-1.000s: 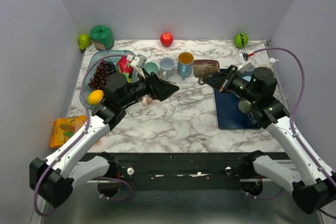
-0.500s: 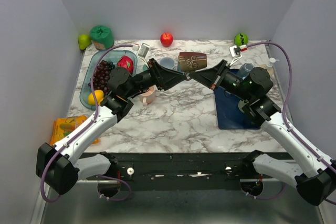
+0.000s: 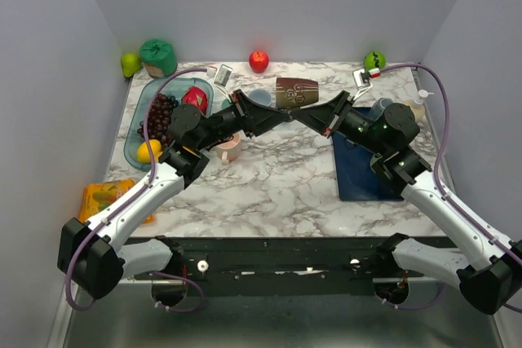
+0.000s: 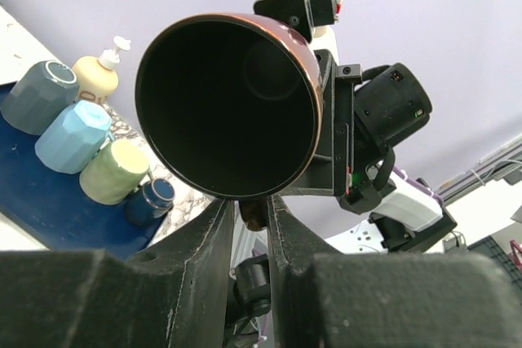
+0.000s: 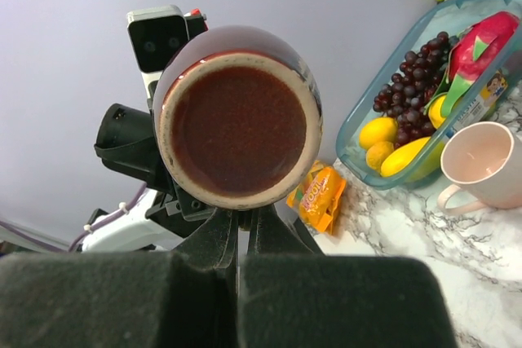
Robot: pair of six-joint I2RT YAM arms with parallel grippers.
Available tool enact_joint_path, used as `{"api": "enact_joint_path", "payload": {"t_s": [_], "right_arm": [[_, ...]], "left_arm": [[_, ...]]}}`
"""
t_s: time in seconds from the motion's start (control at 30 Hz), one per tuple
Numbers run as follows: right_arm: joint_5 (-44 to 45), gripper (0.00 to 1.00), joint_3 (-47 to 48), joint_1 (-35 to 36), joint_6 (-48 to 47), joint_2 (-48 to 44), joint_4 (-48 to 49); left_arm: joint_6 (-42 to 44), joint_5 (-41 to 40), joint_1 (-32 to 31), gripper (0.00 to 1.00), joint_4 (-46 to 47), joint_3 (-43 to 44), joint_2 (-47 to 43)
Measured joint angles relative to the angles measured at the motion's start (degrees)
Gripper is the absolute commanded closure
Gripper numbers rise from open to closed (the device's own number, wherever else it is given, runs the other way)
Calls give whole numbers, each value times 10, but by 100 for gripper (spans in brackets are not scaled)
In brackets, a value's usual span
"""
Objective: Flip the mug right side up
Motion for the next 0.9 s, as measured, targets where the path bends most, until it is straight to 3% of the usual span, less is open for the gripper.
{"api": "enact_joint_path", "payload": {"t_s": [0.17, 0.5, 0.53, 0.67, 0.77, 0.83, 0.87, 0.9], "right_arm": [[13, 99, 0, 1, -7, 0, 6], [41, 99, -6, 15, -9, 10, 38], [41, 99, -10, 21, -7, 13, 44], [51, 99, -21, 29, 0, 19, 66], [56, 99, -26, 29, 6, 19, 81], [56, 99, -28, 30, 7, 18, 87], [57, 99, -29, 30, 7, 17, 87], [57, 99, -30, 30, 7, 17, 87]], "left_arm": [[-9, 0, 0, 69, 4, 10, 11], [-46, 4, 4, 55, 49, 16, 34], [-51, 5, 2, 57, 54, 16, 38], [-82, 8, 1, 86, 75, 16, 55], [-95, 8, 2, 88, 88, 16, 59], [-96, 8, 2, 86, 91, 16, 59], [-96, 8, 2, 74, 91, 16, 59], [-96, 8, 2, 70, 91, 16, 59]]}}
